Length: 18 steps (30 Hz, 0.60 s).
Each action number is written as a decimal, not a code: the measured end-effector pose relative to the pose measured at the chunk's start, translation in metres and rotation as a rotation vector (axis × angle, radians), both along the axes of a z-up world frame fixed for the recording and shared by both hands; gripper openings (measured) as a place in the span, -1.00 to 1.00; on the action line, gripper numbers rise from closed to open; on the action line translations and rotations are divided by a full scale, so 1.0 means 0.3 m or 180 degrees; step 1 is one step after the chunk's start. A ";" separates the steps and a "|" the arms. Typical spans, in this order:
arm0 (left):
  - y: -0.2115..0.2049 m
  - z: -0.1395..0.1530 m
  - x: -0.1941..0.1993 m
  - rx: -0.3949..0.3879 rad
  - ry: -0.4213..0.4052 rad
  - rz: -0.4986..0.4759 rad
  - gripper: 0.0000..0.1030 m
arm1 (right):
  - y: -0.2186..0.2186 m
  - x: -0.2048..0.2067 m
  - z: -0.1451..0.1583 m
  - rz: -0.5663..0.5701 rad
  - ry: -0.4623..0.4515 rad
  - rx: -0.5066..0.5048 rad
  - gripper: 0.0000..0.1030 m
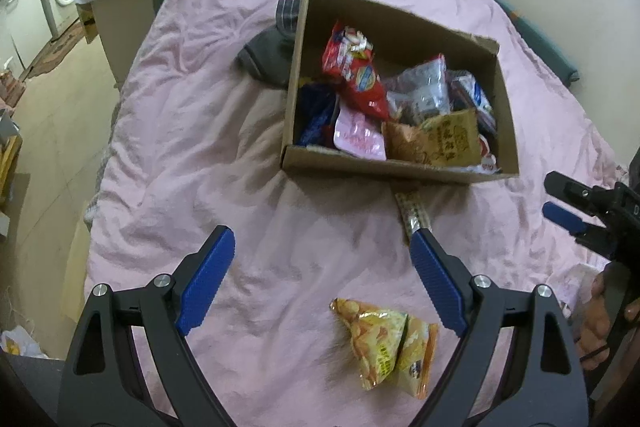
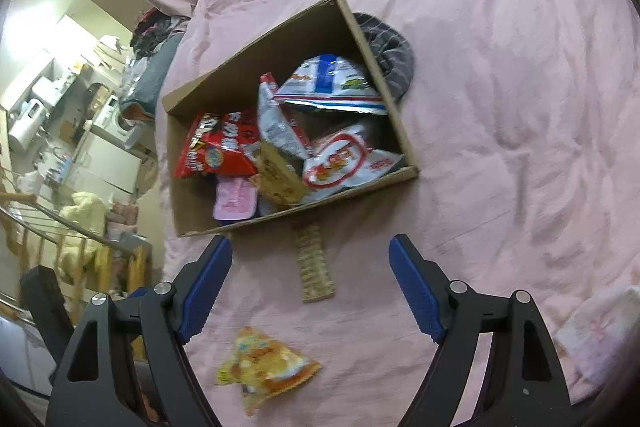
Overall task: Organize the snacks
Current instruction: 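Withdraw both grippers from the box back over the remaining snacks, then grasp the yellow chip bag with the left gripper while the right gripper grasps the checkered wafer packet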
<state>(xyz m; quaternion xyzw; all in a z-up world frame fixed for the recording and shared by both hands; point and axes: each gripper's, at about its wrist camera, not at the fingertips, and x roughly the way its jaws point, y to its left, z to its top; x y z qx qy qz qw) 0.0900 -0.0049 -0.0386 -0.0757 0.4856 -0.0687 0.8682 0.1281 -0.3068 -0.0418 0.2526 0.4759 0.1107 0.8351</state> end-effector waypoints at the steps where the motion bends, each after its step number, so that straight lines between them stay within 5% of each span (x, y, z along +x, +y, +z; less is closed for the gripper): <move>1: -0.003 -0.013 0.002 -0.0013 0.0056 -0.0025 0.70 | -0.007 -0.004 -0.005 -0.0003 0.0014 -0.0008 0.62; 6: -0.055 -0.098 0.000 -0.0226 0.0463 -0.0198 0.70 | -0.053 -0.020 -0.033 -0.0060 0.0124 -0.0038 0.62; 9: -0.154 -0.162 -0.021 -0.0270 0.0789 -0.0552 0.70 | -0.066 -0.021 -0.047 -0.0079 0.0176 -0.0038 0.62; 14: -0.272 -0.261 -0.067 0.0107 0.1092 -0.0860 0.70 | -0.048 -0.015 -0.071 -0.0009 0.0275 -0.0054 0.62; 18: -0.272 -0.292 -0.071 0.0100 0.1186 -0.0782 0.69 | 0.004 0.005 -0.095 0.0129 0.0354 -0.0151 0.62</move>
